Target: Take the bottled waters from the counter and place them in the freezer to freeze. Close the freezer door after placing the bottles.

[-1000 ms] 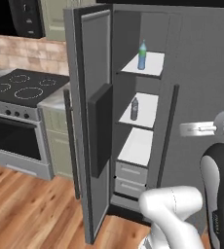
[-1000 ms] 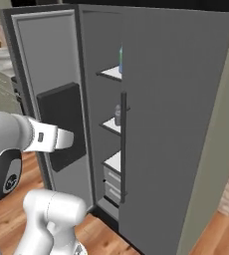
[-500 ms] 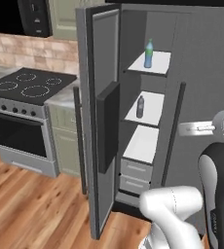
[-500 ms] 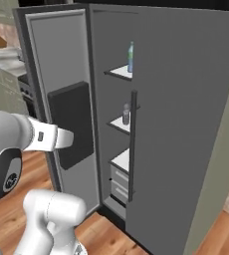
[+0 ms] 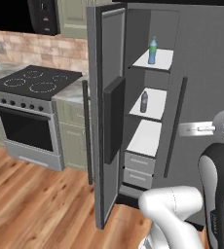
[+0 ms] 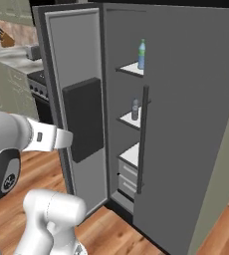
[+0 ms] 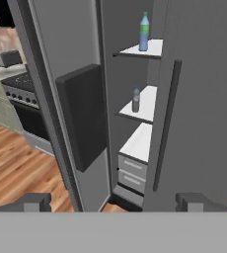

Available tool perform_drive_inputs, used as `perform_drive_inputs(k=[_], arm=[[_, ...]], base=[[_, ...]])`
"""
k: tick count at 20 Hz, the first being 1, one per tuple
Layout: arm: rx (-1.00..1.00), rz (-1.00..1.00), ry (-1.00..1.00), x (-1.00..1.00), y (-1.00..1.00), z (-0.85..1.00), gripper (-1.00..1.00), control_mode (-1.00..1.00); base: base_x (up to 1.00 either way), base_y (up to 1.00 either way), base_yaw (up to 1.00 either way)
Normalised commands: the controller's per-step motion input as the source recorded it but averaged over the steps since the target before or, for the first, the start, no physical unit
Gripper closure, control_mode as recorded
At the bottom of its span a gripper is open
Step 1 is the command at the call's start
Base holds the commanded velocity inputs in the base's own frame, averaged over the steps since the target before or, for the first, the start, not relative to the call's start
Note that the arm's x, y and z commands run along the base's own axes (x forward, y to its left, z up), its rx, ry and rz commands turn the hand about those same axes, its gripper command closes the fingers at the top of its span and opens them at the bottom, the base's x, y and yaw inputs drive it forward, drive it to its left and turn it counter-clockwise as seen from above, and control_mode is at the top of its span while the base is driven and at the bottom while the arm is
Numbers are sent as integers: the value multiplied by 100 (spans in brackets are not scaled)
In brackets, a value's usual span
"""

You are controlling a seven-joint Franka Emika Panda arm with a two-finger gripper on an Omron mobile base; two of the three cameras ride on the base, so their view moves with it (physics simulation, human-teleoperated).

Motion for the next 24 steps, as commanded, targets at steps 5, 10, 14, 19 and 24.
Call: perform_drive_inputs(k=[5, 10, 14, 19, 24], arm=[[0, 0, 0, 0, 0, 0, -100, 100], [0, 0, 0, 0, 0, 0, -100, 100], [0, 0, 0, 0, 0, 0, -100, 100], [0, 1, -2, 0, 7, -5, -100, -100], [0, 1, -12, 3, 72, -29, -100, -100]], base=[[35, -6, 1], [51, -7, 7], [1, 0, 7], [-1, 9, 5], [0, 0, 0]])
